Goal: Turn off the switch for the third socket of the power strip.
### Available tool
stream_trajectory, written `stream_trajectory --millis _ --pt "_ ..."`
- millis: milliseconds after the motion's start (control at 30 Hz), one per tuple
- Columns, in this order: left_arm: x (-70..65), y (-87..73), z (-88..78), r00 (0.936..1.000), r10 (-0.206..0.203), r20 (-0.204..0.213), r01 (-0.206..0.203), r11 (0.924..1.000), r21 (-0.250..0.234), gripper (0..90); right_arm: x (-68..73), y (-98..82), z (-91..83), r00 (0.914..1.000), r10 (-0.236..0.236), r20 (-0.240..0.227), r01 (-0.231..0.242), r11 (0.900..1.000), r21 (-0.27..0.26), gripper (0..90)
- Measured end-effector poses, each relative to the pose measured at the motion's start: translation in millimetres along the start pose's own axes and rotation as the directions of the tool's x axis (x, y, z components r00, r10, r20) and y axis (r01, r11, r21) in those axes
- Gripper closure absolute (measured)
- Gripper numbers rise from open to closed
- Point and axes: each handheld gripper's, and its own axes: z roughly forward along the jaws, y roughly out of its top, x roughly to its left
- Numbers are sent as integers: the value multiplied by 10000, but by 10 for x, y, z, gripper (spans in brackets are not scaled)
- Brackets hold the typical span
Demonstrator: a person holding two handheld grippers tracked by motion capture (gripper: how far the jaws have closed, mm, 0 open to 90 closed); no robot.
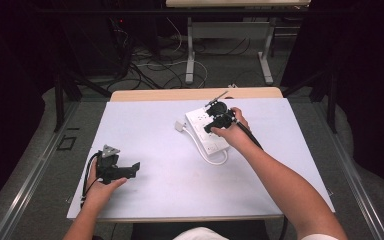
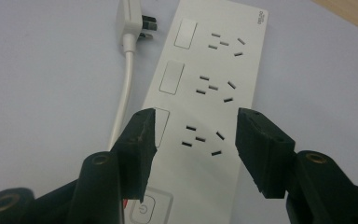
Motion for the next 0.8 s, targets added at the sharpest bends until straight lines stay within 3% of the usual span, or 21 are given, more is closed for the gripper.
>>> stream_trajectory --millis 133,233,333,367,533,567,800 --pt "4 1 -2 10000 27 29 -28 10000 72 13 -11 47 28 9999 -134 -35 134 9999 -13 503" --pt "4 2 0 10000 30 29 -30 10000 69 13 -12 79 56 10000 66 10 -65 9998 -170 518" --pt "4 2 1 10000 37 41 -38 10000 76 13 -19 122 76 9997 235 -70 -235 9997 114 518" --pt "4 2 1 10000 44 41 -45 10000 79 13 -34 139 87 9999 78 -79 -77 9999 133 518" --pt "5 -1 7 10000 33 8 -33 10000 21 13 -43 218 119 9997 189 -131 -191 9997 -127 502" --pt "6 -2 7 10000 27 11 -27 10000 14 13 -42 241 109 9996 249 -94 -248 9997 61 500" --pt "8 -1 10 10000 52 25 -52 10000 32 13 -64 371 117 9999 -96 104 98 9999 -139 458"
